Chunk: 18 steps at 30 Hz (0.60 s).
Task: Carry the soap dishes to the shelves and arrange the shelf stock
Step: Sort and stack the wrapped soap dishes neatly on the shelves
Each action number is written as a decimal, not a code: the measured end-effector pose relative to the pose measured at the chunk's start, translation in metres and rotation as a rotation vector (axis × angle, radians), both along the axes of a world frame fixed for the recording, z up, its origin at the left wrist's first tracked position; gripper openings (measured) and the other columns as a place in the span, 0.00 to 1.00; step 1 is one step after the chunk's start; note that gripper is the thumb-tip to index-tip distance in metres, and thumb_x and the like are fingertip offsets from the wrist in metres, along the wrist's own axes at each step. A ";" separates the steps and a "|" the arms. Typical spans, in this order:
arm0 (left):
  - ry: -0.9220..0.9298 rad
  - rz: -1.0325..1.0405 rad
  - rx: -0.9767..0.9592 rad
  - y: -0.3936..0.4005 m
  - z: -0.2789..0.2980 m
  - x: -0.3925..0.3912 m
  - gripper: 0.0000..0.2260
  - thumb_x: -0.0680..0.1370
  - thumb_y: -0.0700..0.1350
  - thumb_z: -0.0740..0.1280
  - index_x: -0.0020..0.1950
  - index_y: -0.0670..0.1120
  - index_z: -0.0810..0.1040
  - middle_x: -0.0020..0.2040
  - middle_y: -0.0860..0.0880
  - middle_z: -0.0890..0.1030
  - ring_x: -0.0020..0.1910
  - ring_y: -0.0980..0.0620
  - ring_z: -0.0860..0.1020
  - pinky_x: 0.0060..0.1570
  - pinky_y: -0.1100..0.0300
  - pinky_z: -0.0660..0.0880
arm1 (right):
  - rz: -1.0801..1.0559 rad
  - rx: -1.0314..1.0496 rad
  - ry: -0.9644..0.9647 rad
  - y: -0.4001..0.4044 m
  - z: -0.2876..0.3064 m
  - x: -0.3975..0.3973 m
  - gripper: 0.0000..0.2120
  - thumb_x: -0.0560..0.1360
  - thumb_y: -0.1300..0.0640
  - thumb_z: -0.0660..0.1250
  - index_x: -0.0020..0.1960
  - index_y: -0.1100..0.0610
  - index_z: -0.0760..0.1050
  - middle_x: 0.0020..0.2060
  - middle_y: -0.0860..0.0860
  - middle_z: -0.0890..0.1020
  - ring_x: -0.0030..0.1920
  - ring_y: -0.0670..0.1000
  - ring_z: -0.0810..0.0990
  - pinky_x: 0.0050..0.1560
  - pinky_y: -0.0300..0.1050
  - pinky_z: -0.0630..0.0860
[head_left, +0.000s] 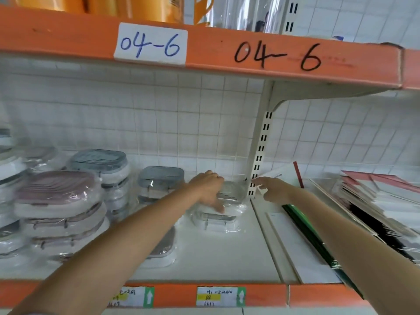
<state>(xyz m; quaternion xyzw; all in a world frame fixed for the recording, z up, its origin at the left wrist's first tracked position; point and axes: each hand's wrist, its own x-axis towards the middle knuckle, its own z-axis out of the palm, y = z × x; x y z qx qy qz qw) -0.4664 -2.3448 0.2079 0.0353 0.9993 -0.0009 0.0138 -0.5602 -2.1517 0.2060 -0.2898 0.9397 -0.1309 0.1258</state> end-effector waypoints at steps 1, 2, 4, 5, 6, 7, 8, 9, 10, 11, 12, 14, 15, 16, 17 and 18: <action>-0.041 0.030 0.013 -0.001 -0.008 -0.003 0.35 0.69 0.59 0.74 0.68 0.43 0.68 0.64 0.45 0.72 0.65 0.46 0.67 0.58 0.55 0.67 | 0.002 0.007 0.010 0.001 -0.001 0.002 0.32 0.75 0.72 0.53 0.76 0.54 0.57 0.74 0.51 0.63 0.73 0.51 0.62 0.68 0.42 0.62; -0.068 0.056 0.030 -0.002 -0.014 -0.005 0.35 0.68 0.58 0.75 0.68 0.43 0.67 0.65 0.45 0.72 0.65 0.46 0.67 0.58 0.55 0.68 | 0.003 0.016 0.015 0.001 -0.003 0.005 0.31 0.75 0.72 0.53 0.76 0.54 0.57 0.74 0.51 0.63 0.73 0.51 0.62 0.69 0.41 0.60; -0.086 0.072 0.050 -0.004 -0.021 -0.007 0.36 0.68 0.57 0.75 0.69 0.44 0.65 0.67 0.45 0.71 0.67 0.46 0.66 0.60 0.53 0.70 | 0.023 0.024 0.027 0.000 -0.008 0.009 0.31 0.75 0.71 0.53 0.76 0.55 0.58 0.74 0.52 0.63 0.73 0.51 0.62 0.70 0.42 0.59; -0.088 0.069 0.040 -0.004 -0.022 -0.008 0.38 0.68 0.57 0.75 0.71 0.44 0.64 0.69 0.45 0.69 0.68 0.46 0.65 0.62 0.52 0.69 | 0.034 0.022 0.027 -0.003 -0.010 0.011 0.31 0.74 0.71 0.53 0.76 0.55 0.58 0.74 0.52 0.63 0.73 0.52 0.63 0.70 0.43 0.59; -0.091 0.068 0.023 -0.004 -0.022 -0.008 0.40 0.69 0.57 0.75 0.73 0.44 0.62 0.71 0.45 0.67 0.70 0.45 0.64 0.64 0.52 0.68 | 0.045 0.021 0.028 -0.005 -0.011 0.014 0.31 0.74 0.71 0.54 0.75 0.55 0.59 0.74 0.53 0.63 0.73 0.53 0.63 0.70 0.44 0.60; -0.091 0.071 0.002 -0.003 -0.023 -0.008 0.42 0.69 0.57 0.75 0.75 0.43 0.59 0.72 0.44 0.64 0.71 0.44 0.62 0.65 0.51 0.67 | 0.058 0.016 0.030 -0.009 -0.012 0.016 0.31 0.74 0.71 0.54 0.75 0.56 0.59 0.73 0.53 0.64 0.72 0.54 0.63 0.70 0.45 0.61; -0.081 0.077 -0.019 -0.002 -0.023 -0.007 0.42 0.69 0.56 0.75 0.76 0.43 0.58 0.73 0.42 0.62 0.72 0.43 0.61 0.66 0.51 0.66 | 0.069 0.010 0.036 -0.013 -0.012 0.018 0.30 0.75 0.71 0.55 0.75 0.56 0.59 0.73 0.54 0.65 0.72 0.54 0.63 0.70 0.45 0.61; -0.059 0.084 -0.040 0.000 -0.024 -0.005 0.42 0.69 0.56 0.75 0.76 0.43 0.58 0.72 0.41 0.61 0.71 0.42 0.60 0.64 0.51 0.66 | 0.081 0.011 0.047 -0.016 -0.012 0.021 0.30 0.75 0.70 0.56 0.75 0.56 0.59 0.73 0.54 0.64 0.72 0.54 0.62 0.71 0.45 0.61; -0.031 0.087 -0.062 0.001 -0.024 -0.004 0.40 0.69 0.55 0.74 0.74 0.42 0.60 0.70 0.41 0.61 0.70 0.42 0.61 0.62 0.51 0.66 | 0.094 0.021 0.058 -0.019 -0.012 0.024 0.30 0.75 0.69 0.56 0.75 0.56 0.58 0.73 0.54 0.64 0.73 0.53 0.62 0.71 0.45 0.60; 0.001 0.083 -0.083 0.003 -0.025 -0.001 0.37 0.70 0.55 0.74 0.72 0.42 0.63 0.68 0.41 0.62 0.68 0.42 0.61 0.61 0.51 0.66 | 0.109 0.037 0.069 -0.021 -0.012 0.028 0.29 0.76 0.69 0.56 0.76 0.56 0.57 0.73 0.54 0.63 0.73 0.53 0.61 0.71 0.45 0.59; 0.029 0.076 -0.101 0.005 -0.025 0.001 0.35 0.70 0.55 0.73 0.70 0.41 0.65 0.66 0.41 0.63 0.66 0.42 0.62 0.60 0.52 0.65 | 0.125 0.057 0.082 -0.023 -0.012 0.031 0.29 0.76 0.68 0.56 0.76 0.56 0.57 0.74 0.54 0.62 0.74 0.53 0.60 0.72 0.45 0.58; 0.081 0.066 -0.116 0.007 -0.027 0.007 0.32 0.72 0.56 0.72 0.68 0.40 0.66 0.65 0.41 0.66 0.65 0.43 0.64 0.60 0.53 0.65 | 0.148 0.096 0.122 -0.025 -0.015 0.037 0.29 0.77 0.65 0.59 0.76 0.56 0.56 0.74 0.54 0.62 0.74 0.54 0.60 0.73 0.47 0.59; 0.098 0.065 -0.118 0.008 -0.029 0.010 0.33 0.72 0.57 0.72 0.68 0.40 0.66 0.64 0.42 0.66 0.64 0.43 0.65 0.60 0.53 0.65 | 0.155 0.114 0.147 -0.026 -0.017 0.038 0.29 0.77 0.63 0.60 0.76 0.56 0.57 0.74 0.54 0.62 0.74 0.54 0.60 0.73 0.50 0.59; 0.109 0.067 -0.118 0.008 -0.030 0.013 0.33 0.72 0.57 0.72 0.68 0.40 0.66 0.64 0.42 0.67 0.64 0.44 0.66 0.60 0.54 0.65 | 0.158 0.125 0.172 -0.026 -0.020 0.039 0.29 0.77 0.60 0.62 0.76 0.56 0.57 0.74 0.54 0.62 0.74 0.54 0.60 0.73 0.52 0.60; 0.117 0.069 -0.119 0.008 -0.031 0.016 0.33 0.72 0.57 0.72 0.68 0.39 0.66 0.64 0.42 0.67 0.64 0.44 0.66 0.60 0.54 0.65 | 0.158 0.131 0.191 -0.026 -0.022 0.039 0.30 0.77 0.57 0.64 0.76 0.56 0.57 0.74 0.54 0.61 0.74 0.54 0.59 0.72 0.54 0.60; 0.128 0.072 -0.119 0.006 -0.031 0.019 0.33 0.72 0.57 0.72 0.68 0.39 0.66 0.64 0.42 0.67 0.64 0.44 0.66 0.60 0.54 0.66 | 0.153 0.132 0.201 -0.026 -0.024 0.040 0.31 0.77 0.55 0.65 0.76 0.56 0.57 0.74 0.53 0.61 0.73 0.54 0.59 0.72 0.55 0.61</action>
